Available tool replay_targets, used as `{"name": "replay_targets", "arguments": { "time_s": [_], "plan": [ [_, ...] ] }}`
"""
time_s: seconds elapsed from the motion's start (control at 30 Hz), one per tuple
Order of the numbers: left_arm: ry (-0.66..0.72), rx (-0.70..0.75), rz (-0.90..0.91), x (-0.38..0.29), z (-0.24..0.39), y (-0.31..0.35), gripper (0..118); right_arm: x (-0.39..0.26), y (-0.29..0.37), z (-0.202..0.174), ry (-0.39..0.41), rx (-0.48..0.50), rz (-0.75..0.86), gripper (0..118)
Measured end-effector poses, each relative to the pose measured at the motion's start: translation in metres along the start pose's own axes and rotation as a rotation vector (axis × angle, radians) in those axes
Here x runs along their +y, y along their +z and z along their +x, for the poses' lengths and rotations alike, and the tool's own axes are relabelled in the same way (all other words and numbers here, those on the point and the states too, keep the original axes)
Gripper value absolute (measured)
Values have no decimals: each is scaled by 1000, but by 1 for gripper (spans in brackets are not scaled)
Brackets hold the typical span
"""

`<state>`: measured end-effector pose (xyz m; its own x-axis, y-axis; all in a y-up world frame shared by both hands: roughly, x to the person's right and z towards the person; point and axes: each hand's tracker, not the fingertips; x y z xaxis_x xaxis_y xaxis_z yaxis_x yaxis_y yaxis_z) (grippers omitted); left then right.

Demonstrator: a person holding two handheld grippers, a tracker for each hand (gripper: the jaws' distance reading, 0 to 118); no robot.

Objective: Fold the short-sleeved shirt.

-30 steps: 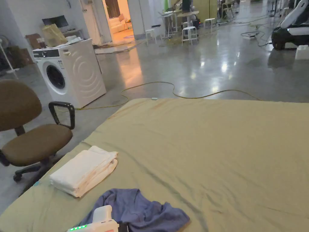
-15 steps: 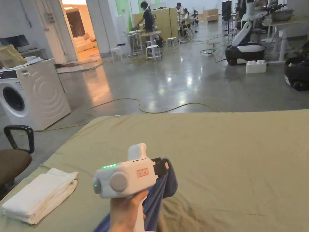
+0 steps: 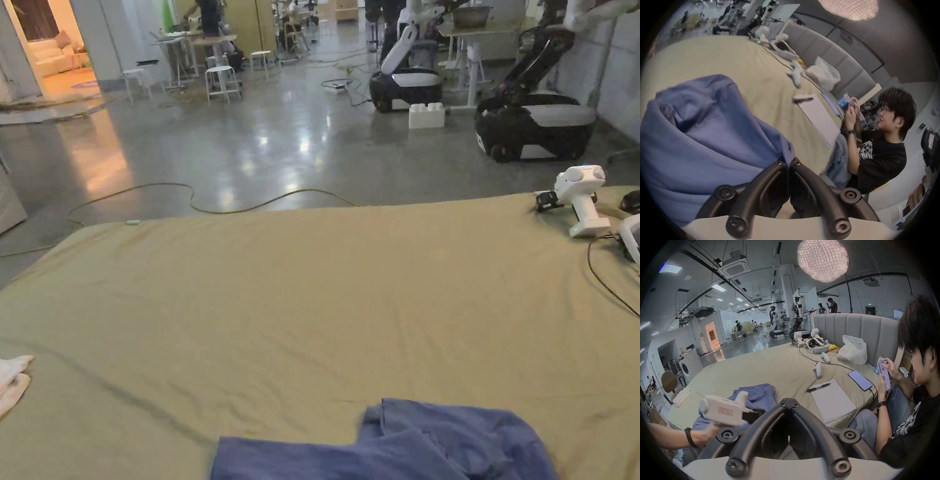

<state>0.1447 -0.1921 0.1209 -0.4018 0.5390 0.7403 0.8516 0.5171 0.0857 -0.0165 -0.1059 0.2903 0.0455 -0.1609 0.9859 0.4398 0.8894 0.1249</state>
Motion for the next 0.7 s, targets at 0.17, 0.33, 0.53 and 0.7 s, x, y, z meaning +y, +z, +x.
{"name": "replay_targets", "arguments": {
  "time_s": [0.17,0.33,0.53,0.7],
  "plan": [
    [-76,27,47,-4,0,31,66,-2,-4,-11,48,39,-9,0],
    [-102,119,415,-13,-4,173,102,10,-15,-42,73,156,33,0],
    [-159,401,842,-60,27,329,101,38,-18,-81,96,270,156,0],
    [-313,766,890,-113,64,371,95,59,-9,-104,126,333,230,0]
  ]
}}
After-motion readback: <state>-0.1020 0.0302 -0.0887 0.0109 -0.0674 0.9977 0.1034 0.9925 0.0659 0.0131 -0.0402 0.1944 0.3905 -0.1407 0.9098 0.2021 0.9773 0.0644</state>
